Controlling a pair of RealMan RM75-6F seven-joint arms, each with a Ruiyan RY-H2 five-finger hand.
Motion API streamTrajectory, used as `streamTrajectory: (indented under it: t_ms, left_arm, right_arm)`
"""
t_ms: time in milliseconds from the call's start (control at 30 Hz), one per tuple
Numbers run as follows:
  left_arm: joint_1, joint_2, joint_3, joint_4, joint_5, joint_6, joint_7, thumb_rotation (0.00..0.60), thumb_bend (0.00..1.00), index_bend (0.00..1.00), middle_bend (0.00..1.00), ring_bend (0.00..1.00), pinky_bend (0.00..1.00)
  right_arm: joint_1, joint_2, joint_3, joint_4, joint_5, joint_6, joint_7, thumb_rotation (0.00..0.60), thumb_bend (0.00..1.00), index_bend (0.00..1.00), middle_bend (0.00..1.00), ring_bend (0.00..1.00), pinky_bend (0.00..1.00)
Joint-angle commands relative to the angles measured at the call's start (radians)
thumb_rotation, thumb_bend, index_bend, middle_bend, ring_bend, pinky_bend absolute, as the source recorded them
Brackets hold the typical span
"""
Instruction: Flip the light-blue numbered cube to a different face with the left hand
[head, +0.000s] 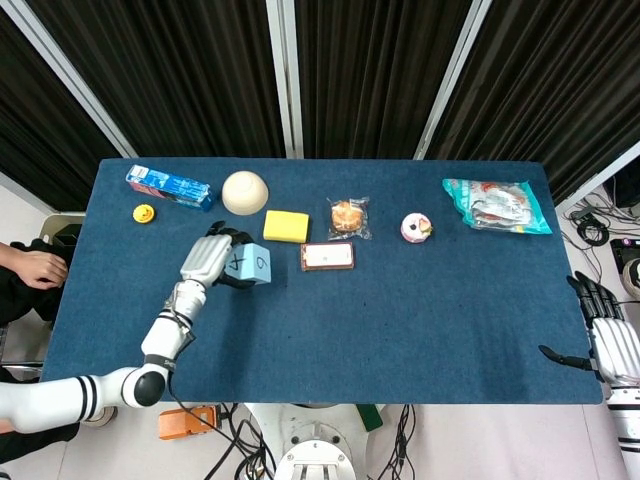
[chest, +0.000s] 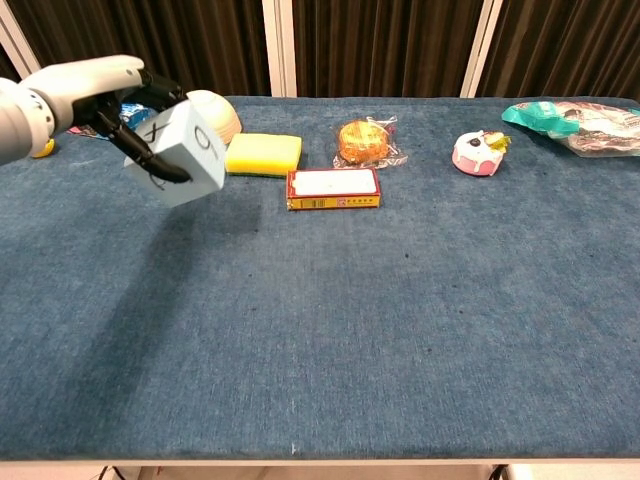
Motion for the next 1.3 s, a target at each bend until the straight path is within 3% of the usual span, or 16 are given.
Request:
streamTrajectory:
  t_ms: [33, 233, 600, 700, 867, 1033, 1167, 1300]
  left_arm:
    - [0.096, -0.039, 0.055, 0.191, 0.392, -0.040, -0.480, 0.600, 0.18, 0.43, 0.40, 0.14, 0.00]
    - [0.089, -0.156, 0.109, 0.375, 0.518, -0.008, -0.718, 0.600, 0.17, 0.43, 0.38, 0.13, 0.00]
    - [0.063, -0.241, 0.138, 0.556, 0.566, 0.010, -0.806, 0.600, 0.15, 0.43, 0.37, 0.11, 0.00]
    - [0.065, -0.243, 0.144, 0.583, 0.564, 0.010, -0.801, 0.600, 0.14, 0.41, 0.34, 0.08, 0.00]
    - [0.074, -0.222, 0.165, 0.593, 0.568, 0.013, -0.767, 0.600, 0.09, 0.19, 0.17, 0.00, 0.00]
    - [0.086, -0.195, 0.179, 0.580, 0.573, 0.029, -0.711, 0.600, 0.09, 0.11, 0.08, 0.00, 0.00]
    - [0.103, -0.142, 0.186, 0.530, 0.580, 0.067, -0.616, 0.600, 0.09, 0.00, 0.00, 0.00, 0.00]
    - [0.127, -0.042, 0.178, 0.418, 0.564, 0.104, -0.488, 0.600, 0.09, 0.00, 0.00, 0.00, 0.00]
  right_arm:
    - [0.001, 0.003, 0.001, -0.007, -0.001, 0.000, -0.005, 0.600, 0.02, 0.00, 0.04, 0.00, 0.10]
    - [0.004, 0.008, 0.002, -0.020, 0.000, -0.005, -0.017, 0.600, 0.02, 0.00, 0.04, 0.00, 0.10]
    - [-0.003, 0.018, 0.002, -0.040, 0.008, -0.003, -0.026, 0.600, 0.02, 0.00, 0.04, 0.00, 0.10]
    - [-0.003, 0.018, 0.002, -0.039, 0.009, -0.005, -0.023, 0.600, 0.02, 0.00, 0.04, 0.00, 0.10]
    - [-0.004, 0.018, 0.001, -0.036, 0.007, -0.005, -0.013, 0.600, 0.02, 0.00, 0.04, 0.00, 0.10]
    - [-0.004, 0.018, 0.001, -0.033, 0.001, -0.001, -0.004, 0.600, 0.02, 0.00, 0.04, 0.00, 0.10]
    - [-0.007, 0.017, 0.001, -0.027, -0.001, 0.004, 0.003, 0.600, 0.02, 0.00, 0.04, 0.00, 0.10]
    - [-0.008, 0.020, 0.002, -0.022, -0.002, 0.008, 0.007, 0.600, 0.02, 0.00, 0.04, 0.00, 0.10]
